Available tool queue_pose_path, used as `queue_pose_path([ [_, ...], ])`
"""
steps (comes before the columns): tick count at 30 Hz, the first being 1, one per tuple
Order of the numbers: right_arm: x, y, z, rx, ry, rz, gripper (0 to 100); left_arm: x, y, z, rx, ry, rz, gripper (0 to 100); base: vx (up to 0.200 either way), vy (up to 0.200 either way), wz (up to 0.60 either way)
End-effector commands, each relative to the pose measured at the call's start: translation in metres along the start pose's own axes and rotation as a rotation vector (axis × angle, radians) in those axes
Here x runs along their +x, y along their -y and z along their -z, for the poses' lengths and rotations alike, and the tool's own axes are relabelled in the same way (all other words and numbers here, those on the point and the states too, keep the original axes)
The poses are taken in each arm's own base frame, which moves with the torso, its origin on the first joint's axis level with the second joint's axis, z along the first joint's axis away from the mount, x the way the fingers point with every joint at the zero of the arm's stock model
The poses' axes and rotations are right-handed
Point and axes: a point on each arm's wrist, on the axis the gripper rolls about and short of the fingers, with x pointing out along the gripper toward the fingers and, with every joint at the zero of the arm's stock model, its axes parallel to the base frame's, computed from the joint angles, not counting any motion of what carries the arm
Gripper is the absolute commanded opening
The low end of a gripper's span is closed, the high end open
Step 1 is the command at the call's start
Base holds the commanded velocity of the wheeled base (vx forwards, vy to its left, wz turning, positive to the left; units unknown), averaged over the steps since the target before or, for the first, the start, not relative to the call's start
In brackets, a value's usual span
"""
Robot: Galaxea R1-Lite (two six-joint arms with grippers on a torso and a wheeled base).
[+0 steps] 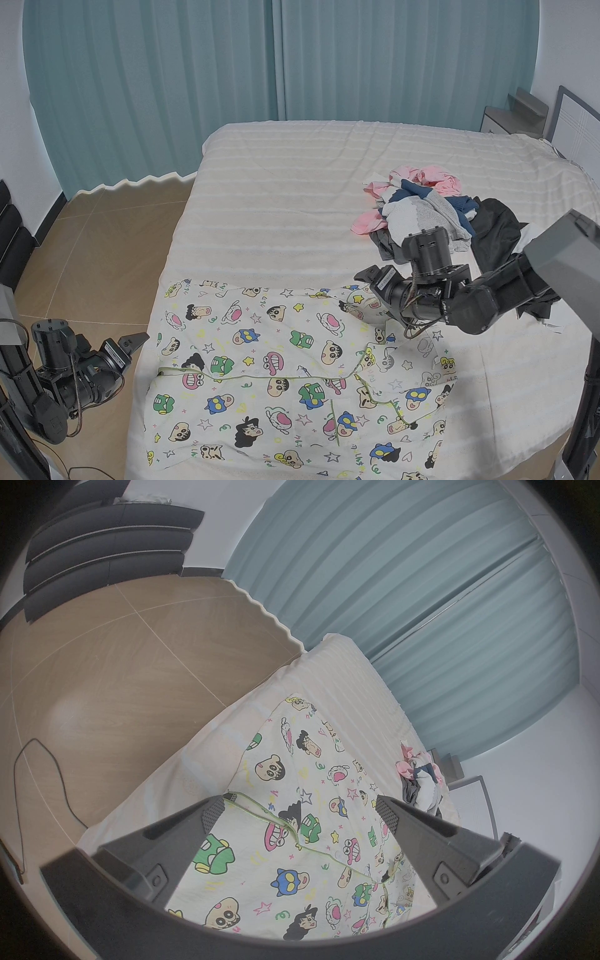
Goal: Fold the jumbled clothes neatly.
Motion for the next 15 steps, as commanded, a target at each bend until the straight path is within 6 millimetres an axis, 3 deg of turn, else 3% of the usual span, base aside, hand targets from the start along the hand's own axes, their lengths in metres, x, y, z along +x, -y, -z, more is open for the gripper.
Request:
queue_pose_path([
  [1, 0.050, 0.019, 0.012, 0.035, -0.049, 0.091, 100, 0.000, -0.005, 0.004, -0.024, -0.022, -0.027, 100, 0.000, 0.000, 0.00],
  [15, 0.082, 0.014, 0.011, 0.048, -0.044, 0.061, 100, 0.002, -0.008, 0.006, -0.028, -0.036, -0.041, 100, 0.000, 0.000, 0.00],
])
